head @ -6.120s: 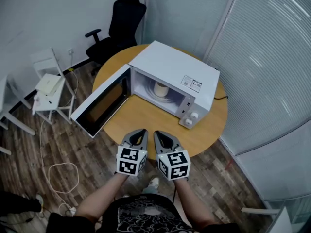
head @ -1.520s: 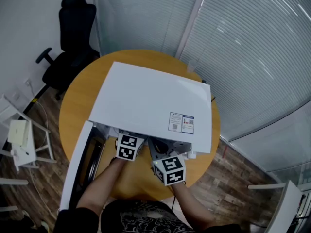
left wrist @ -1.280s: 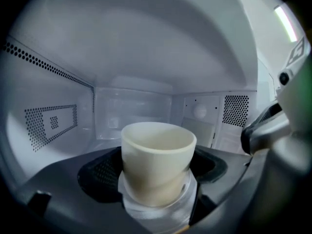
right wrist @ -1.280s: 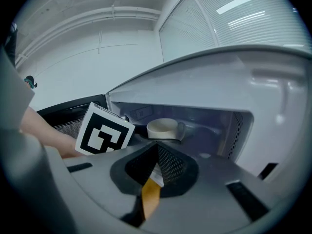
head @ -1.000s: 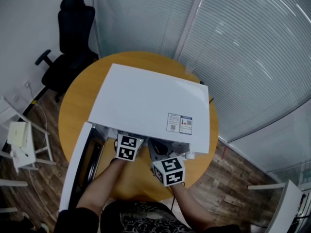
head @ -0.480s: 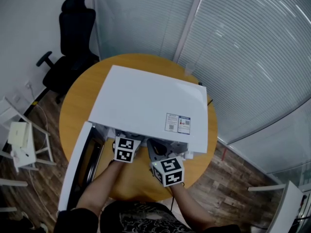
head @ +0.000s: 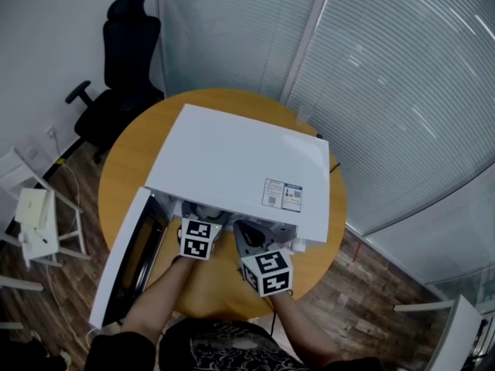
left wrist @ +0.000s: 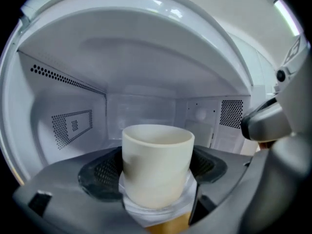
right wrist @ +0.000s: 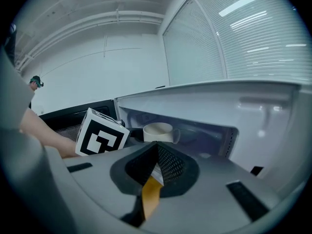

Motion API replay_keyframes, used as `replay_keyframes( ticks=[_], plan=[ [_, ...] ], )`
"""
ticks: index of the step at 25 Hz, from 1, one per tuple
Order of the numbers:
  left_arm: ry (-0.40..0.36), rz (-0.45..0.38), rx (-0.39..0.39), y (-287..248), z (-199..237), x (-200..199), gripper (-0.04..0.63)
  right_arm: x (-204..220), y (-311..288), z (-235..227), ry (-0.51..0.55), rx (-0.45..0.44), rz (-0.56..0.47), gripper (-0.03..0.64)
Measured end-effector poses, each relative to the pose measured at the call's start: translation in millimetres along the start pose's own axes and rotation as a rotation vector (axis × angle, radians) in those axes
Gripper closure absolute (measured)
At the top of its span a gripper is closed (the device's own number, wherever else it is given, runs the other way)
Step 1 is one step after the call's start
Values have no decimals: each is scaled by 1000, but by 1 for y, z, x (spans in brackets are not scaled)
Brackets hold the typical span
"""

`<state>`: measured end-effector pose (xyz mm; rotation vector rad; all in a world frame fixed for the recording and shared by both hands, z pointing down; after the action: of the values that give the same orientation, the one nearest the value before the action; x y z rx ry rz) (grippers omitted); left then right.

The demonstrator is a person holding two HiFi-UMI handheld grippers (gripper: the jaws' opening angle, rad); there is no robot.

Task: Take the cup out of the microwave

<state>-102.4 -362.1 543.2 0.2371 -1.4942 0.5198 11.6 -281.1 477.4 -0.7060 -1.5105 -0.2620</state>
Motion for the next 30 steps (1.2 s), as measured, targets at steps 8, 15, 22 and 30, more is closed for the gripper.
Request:
replay_keyframes(
  ticks=[8,15,22,30],
  plan=[
    [13,1,-42,19,-2,1,172,-3,11,8,11,-34,-14,601],
    [18,-11,-83,42,-8,-1,172,-5,26,18,28,-68,-20,601],
    [31,-1,-123,66,-17,1,172,-6,40,25,41,-102,-30,601],
    [28,1,-175,92,-26,3,172,-5,49,36,45,-159,-39,601]
  ],
)
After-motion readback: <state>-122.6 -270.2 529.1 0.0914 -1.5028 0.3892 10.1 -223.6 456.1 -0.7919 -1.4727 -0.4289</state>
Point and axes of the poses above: the fingertips, and each gripper's own axes: y backward along the fingers, z to its left, x out of its underside, the point moved 7 cm from there along y, backward along the fingers, and after that the axes turned 10 degrees about -z, right-handed, at the moved point
